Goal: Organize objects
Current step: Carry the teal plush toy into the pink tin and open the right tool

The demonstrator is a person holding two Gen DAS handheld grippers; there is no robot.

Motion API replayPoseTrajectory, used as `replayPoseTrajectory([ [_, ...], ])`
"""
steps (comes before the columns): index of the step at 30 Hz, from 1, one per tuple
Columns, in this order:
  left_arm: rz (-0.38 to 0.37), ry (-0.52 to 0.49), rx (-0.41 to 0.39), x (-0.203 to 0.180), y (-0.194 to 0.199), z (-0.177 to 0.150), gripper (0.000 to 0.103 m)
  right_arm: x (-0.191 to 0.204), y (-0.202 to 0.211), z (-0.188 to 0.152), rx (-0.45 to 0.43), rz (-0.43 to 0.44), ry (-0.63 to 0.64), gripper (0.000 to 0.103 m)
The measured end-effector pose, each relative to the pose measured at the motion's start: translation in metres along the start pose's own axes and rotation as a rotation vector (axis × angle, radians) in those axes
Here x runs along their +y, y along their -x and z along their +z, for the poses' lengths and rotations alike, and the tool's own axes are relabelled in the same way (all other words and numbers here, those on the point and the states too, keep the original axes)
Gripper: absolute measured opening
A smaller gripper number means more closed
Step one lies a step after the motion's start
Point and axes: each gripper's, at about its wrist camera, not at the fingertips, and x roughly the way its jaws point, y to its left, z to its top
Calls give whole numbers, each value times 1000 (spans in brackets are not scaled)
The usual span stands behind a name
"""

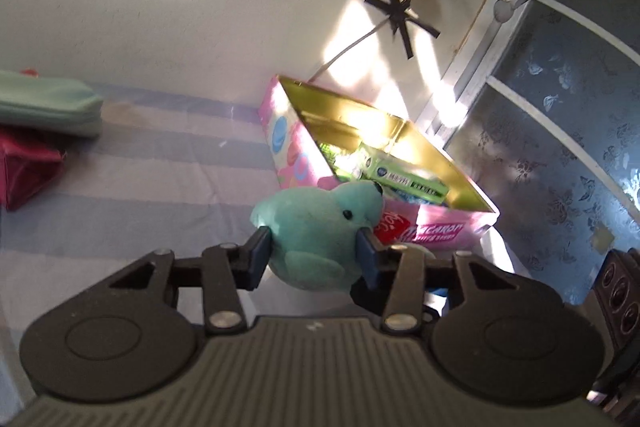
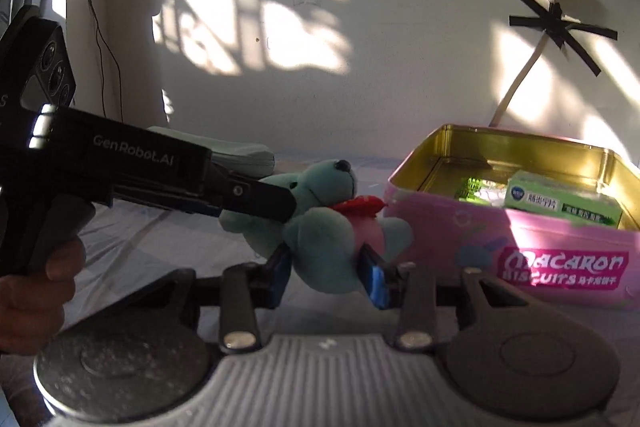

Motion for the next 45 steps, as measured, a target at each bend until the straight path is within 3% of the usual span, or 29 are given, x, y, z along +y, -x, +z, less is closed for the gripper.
replayPoseTrajectory([
  [3, -48, -53, -55, -24, -7, 29, 49, -14, 6, 18, -105, -85, 19, 38],
  [6, -30, -136, -66, -47, -37, 44, 49, -43, -7, 34, -123, -147, -37, 38],
  [11, 56, -200, -79, -62, -102, 59, 53, -83, -53, 50, -92, -264, -51, 42],
  [14, 170, -193, -14, -61, -140, 64, 54, -99, -83, 49, -69, -426, -15, 43],
  [15, 199, -186, 1, -60, -144, 63, 54, -106, -83, 46, -80, -440, -41, 43],
  [22, 303, -197, -8, -61, -128, 48, 54, -128, -59, 32, -118, -391, -164, 43],
  [27, 383, -254, -11, -68, -108, 35, 54, -120, -41, 34, -163, -348, -221, 43],
  [36, 440, -282, -27, -66, -69, 10, 54, -86, 6, 16, -225, -301, -288, 43],
  [45, 476, -249, -30, -45, -40, -6, 54, -52, 22, 15, -205, -286, -246, 44],
])
